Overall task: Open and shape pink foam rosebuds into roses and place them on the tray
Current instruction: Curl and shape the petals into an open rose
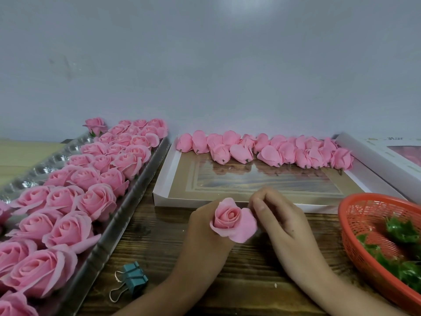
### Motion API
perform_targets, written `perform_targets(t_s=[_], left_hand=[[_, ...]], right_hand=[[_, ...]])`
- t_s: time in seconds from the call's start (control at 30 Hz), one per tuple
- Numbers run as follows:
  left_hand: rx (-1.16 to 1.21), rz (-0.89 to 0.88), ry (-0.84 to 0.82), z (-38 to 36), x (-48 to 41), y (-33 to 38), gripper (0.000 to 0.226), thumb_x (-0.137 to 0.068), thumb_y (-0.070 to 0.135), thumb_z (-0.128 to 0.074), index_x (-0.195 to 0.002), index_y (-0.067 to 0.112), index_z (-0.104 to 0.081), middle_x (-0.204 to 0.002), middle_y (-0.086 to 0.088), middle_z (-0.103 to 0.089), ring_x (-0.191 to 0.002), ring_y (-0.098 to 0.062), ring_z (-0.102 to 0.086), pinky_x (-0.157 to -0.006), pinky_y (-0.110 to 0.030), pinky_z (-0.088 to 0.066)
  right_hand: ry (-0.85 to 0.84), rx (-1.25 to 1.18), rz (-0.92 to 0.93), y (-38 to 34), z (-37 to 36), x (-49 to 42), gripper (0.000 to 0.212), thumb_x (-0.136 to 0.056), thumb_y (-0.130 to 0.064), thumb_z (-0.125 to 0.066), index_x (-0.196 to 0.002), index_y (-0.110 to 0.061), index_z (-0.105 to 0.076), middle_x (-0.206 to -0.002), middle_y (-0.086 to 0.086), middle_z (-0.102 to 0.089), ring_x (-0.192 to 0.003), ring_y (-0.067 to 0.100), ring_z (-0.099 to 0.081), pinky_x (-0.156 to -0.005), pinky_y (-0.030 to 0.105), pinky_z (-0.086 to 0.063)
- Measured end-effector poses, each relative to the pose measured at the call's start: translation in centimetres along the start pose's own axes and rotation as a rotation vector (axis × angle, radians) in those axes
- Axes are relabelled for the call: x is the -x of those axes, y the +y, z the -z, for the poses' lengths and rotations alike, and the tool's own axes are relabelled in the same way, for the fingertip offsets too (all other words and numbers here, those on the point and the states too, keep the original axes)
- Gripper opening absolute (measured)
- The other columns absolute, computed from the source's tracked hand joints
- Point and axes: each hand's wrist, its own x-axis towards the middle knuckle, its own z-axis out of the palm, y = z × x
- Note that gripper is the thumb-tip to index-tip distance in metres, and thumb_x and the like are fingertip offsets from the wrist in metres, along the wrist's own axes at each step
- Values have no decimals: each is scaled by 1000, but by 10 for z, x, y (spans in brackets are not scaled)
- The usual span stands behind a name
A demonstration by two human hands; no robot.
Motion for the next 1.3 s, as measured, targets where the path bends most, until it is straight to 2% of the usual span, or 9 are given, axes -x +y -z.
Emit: perform_targets(t_s=[0.07,0.1,0.17,0.3,0.6,0.77,1.0,1.2,1.3], left_hand=[[-13,-111,15,-2,-4,-5,41,-73,5,-67,-60,43,-63,-60,34,-58,-61,14,-55,-55,-2,-42],[-8,-125,11,-4,-5,-3,28,-71,16,-71,-52,32,-57,-54,24,-57,-54,7,-52,-52,-5,-41],[1,-172,-17,-3,-8,-3,35,-73,19,-75,-53,30,-48,-52,14,-52,-52,2,-45,-51,-8,-37],[-54,-172,-40,-1,-8,-2,23,-71,23,-76,-65,24,-54,-62,7,-58,-59,0,-51,-55,-14,-42],[-226,-200,-72,-4,-10,-9,20,-68,15,-77,-77,26,-63,-73,7,-64,-70,-4,-60,-60,-8,-42],[-231,-204,-54,-5,-11,-11,15,-69,30,-73,-71,23,-59,-64,12,-58,-64,-4,-56,-56,-9,-41],[-278,-213,-76,-3,-12,-15,21,-70,21,-76,-73,34,-59,-73,18,-60,-70,-3,-59,-59,-10,-44],[-283,-246,-87,-3,-11,-15,39,-69,16,-78,-65,45,-52,-71,27,-59,-70,2,-58,-60,-7,-42],[-274,-251,-73,-3,-11,-13,38,-69,17,-79,-65,41,-49,-62,24,-55,-65,3,-55,-58,-6,-39]], right_hand=[[-44,-15,1,0,-1,2,34,-93,-43,-44,-67,-22,-47,-61,-5,-45,-59,11,-42,-58,32,-34],[-59,-29,0,-1,-1,2,35,-93,-43,-45,-66,-22,-47,-60,-2,-44,-58,13,-41,-57,31,-33],[-72,-64,-10,-2,-1,3,37,-91,-44,-49,-64,-20,-49,-59,7,-45,-58,25,-42,-57,37,-33],[-79,-116,-26,-5,-1,3,34,-89,-44,-55,-64,-19,-53,-58,15,-44,-59,34,-40,-56,41,-32],[-119,-91,-71,-3,-2,0,28,-87,-31,-63,-60,-27,-57,-55,13,-46,-57,32,-39,-55,34,-30],[-108,-125,-72,-5,0,3,29,-86,-43,-57,-65,-24,-57,-54,2,-47,-55,21,-38,-55,29,-31],[-127,-9,-41,-4,0,4,24,-84,-42,-58,-67,-25,-55,-54,4,-45,-53,15,-37,-53,23,-30],[-128,10,-30,-3,-1,4,24,-83,-40,-58,-66,-23,-54,-55,6,-45,-53,15,-37,-53,24,-31],[-130,-11,-13,-5,0,3,30,-88,-43,-54,-65,-24,-55,-56,6,-51,-55,22,-45,-56,34,-38]])
